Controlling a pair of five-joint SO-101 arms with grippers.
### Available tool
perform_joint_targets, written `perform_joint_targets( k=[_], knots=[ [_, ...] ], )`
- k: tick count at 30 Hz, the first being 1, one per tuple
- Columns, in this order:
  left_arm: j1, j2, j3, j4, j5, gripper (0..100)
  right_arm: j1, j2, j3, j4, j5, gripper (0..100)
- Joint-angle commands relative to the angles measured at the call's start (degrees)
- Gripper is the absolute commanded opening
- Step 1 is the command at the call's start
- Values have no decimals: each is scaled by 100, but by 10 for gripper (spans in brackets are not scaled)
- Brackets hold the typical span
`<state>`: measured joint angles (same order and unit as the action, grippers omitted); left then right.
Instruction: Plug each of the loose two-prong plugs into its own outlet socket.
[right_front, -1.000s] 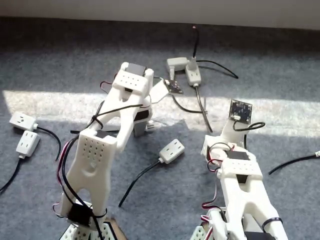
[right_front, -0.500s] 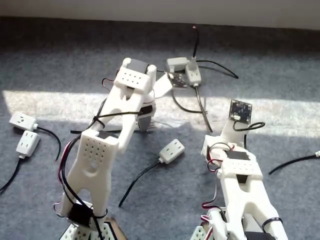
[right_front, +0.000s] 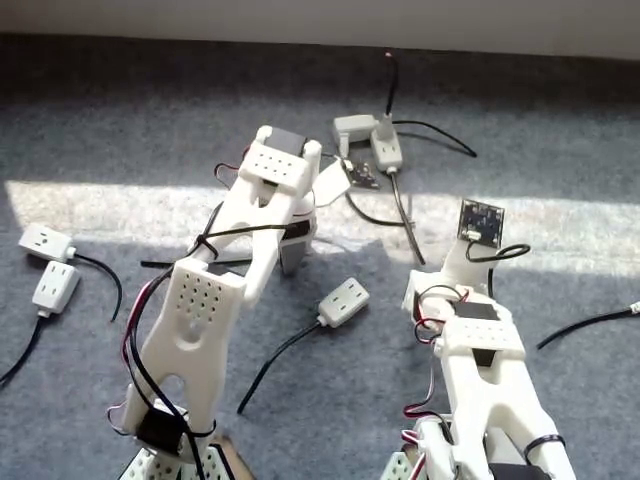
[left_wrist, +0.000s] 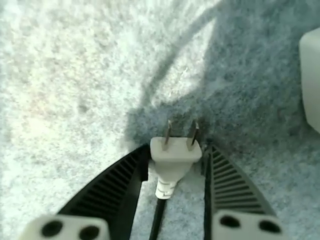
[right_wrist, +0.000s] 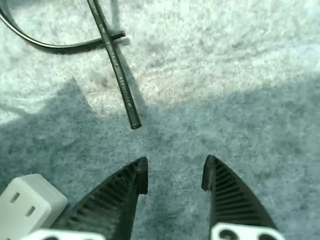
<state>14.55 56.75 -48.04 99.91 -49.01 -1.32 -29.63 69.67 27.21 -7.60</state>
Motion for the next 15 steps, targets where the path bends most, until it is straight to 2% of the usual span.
perform_joint_targets(
  k=[1, 4, 8, 15],
  knots=[
    [-48, -4, -259, 35, -18, 195, 22, 4, 4, -110, -35, 190],
    [-57, -4, -453, 53, -18, 149, 22, 4, 4, -110, -35, 190],
    [-57, -4, -497, 18, -18, 14, 22, 4, 4, -110, -35, 190],
    [-57, -31, -497, 53, -9, 5, 22, 4, 4, -119, -35, 190]
  ],
)
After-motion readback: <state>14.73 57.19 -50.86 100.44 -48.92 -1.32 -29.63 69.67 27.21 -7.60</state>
